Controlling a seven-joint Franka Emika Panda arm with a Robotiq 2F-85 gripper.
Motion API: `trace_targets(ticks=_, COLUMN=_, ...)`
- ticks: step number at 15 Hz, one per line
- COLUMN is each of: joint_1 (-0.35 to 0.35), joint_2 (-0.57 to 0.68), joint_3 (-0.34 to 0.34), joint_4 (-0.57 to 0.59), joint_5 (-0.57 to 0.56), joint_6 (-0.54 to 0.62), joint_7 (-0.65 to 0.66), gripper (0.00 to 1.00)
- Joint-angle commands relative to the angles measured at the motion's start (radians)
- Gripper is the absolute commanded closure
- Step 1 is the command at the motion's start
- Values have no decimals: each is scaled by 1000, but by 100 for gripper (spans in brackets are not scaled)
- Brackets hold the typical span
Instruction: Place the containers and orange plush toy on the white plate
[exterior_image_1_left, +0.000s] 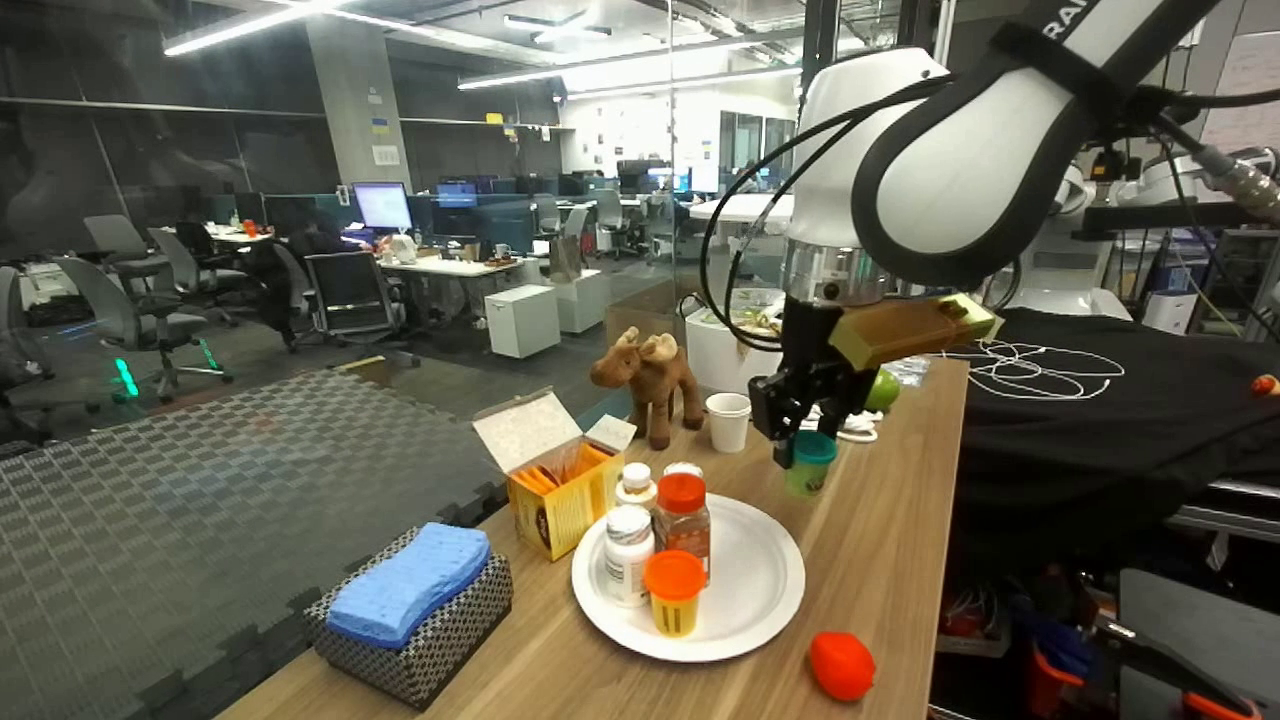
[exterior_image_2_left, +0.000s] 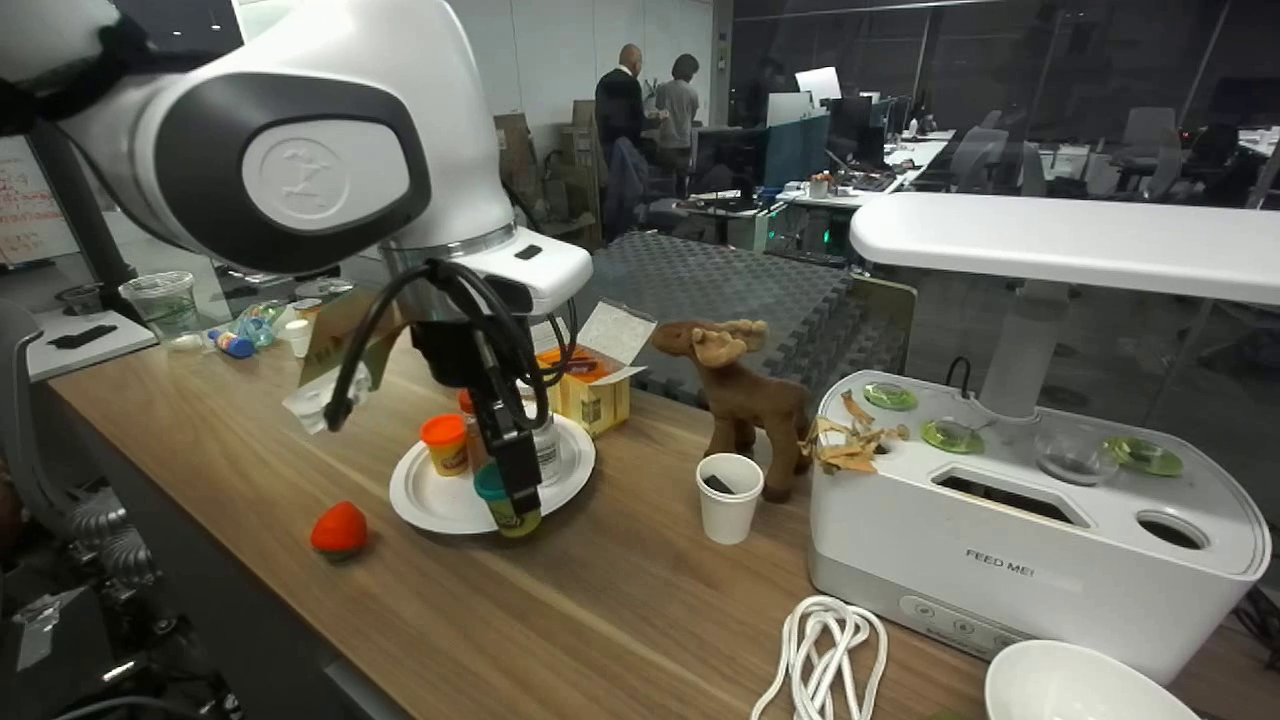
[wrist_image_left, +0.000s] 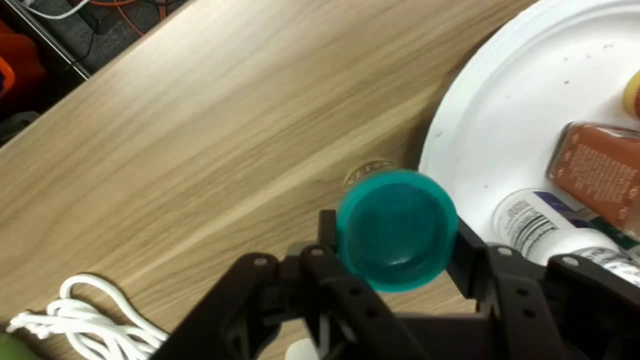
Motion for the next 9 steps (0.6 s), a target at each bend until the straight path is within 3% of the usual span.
trace_targets(ticks=1, joint_1=24, joint_2=47, joint_3=41, joint_4=66, joint_5=58, joint_6=-22, joint_7=6, gripper=72)
trace_targets(ticks=9, joint_1=74, joint_2=214, joint_3=53, joint_4=184, joint_5=110, joint_6=-19, joint_7=11, gripper=72)
